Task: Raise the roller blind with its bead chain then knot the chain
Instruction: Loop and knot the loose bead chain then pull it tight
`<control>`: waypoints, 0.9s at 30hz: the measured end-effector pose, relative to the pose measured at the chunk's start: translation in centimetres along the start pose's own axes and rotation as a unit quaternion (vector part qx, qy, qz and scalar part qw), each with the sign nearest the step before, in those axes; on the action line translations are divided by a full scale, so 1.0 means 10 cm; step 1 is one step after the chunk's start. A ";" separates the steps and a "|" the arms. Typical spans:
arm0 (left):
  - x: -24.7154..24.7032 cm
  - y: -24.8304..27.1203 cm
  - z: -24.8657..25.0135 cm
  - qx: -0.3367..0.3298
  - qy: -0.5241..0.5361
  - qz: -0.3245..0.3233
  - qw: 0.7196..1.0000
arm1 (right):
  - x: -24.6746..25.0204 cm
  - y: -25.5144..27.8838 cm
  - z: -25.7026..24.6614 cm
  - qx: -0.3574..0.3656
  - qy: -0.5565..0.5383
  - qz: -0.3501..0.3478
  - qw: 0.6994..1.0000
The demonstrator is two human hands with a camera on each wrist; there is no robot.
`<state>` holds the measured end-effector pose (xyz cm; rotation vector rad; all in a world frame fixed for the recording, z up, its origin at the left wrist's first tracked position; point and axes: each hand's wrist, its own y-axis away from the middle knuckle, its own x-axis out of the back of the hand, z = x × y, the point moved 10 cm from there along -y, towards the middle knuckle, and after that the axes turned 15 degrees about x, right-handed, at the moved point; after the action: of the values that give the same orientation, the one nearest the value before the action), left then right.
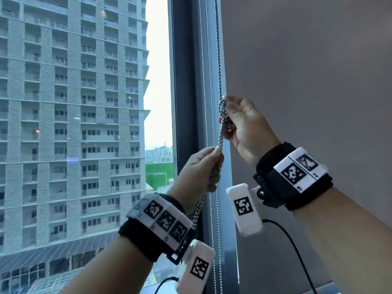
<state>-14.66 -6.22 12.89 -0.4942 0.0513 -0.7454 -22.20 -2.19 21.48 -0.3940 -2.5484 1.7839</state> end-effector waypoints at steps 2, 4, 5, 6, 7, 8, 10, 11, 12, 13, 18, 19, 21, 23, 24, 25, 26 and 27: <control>-0.04 0.01 -0.09 -0.003 -0.023 0.017 1.000 | -0.10 0.03 -0.01 -0.003 0.017 -0.034 0.999; -0.04 0.03 -0.17 -0.008 -0.004 0.032 0.999 | -0.14 0.05 -0.02 -0.003 0.042 -0.042 0.998; -0.04 0.03 -0.19 -0.014 0.006 0.034 0.999 | -0.13 0.05 -0.01 -0.006 0.051 -0.037 0.998; -0.04 0.02 -0.20 -0.020 0.011 0.035 0.999 | -0.12 0.05 0.00 -0.012 0.058 -0.030 0.998; -0.05 0.02 -0.19 -0.027 0.011 0.033 0.999 | -0.10 0.04 0.02 -0.020 0.061 -0.022 0.998; -0.06 0.02 -0.19 -0.030 0.010 0.031 0.999 | -0.09 0.03 0.03 -0.028 0.057 -0.011 0.998; -0.08 0.03 -0.18 -0.033 0.004 0.030 0.999 | -0.07 0.01 0.03 -0.034 0.047 0.006 0.998; -0.10 0.04 -0.17 -0.034 -0.001 0.031 0.999 | -0.05 -0.01 0.02 -0.031 0.052 0.009 0.998; -0.12 0.04 -0.16 -0.034 -0.007 0.032 0.999 | -0.05 -0.02 0.03 -0.027 0.061 0.007 0.998; -0.13 0.05 -0.17 -0.032 -0.012 0.031 0.999 | -0.05 -0.03 0.03 -0.025 0.068 0.000 0.997; -0.13 0.07 -0.27 0.004 -0.018 0.031 0.999 | -0.11 -0.02 0.07 -0.019 0.042 -0.084 0.995; -0.13 0.07 -0.28 0.004 -0.022 0.033 0.999 | -0.12 -0.01 0.08 -0.020 0.033 -0.093 0.995; -0.13 0.06 -0.28 -0.002 -0.036 0.041 0.998 | -0.14 -0.02 0.10 -0.027 0.001 -0.100 0.995; -0.15 0.06 -0.27 -0.010 -0.050 0.044 0.998 | -0.15 -0.01 0.11 -0.032 -0.029 -0.101 0.994; -0.16 0.05 -0.26 -0.013 -0.055 0.044 0.997 | -0.15 -0.02 0.11 -0.029 -0.031 -0.101 0.994; -0.17 0.06 -0.25 -0.013 -0.057 0.045 0.997 | -0.13 -0.02 0.10 -0.022 -0.026 -0.101 0.994; -0.16 0.06 -0.25 -0.010 -0.058 0.046 0.997 | -0.12 -0.02 0.10 -0.014 -0.018 -0.101 0.995; -0.16 0.06 -0.25 -0.006 -0.058 0.046 0.997 | -0.10 -0.03 0.09 -0.007 -0.009 -0.099 0.995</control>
<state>-16.03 -5.87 10.18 -0.5427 -0.0289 -0.6253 -21.39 -3.33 21.56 -0.1191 -2.5120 1.7080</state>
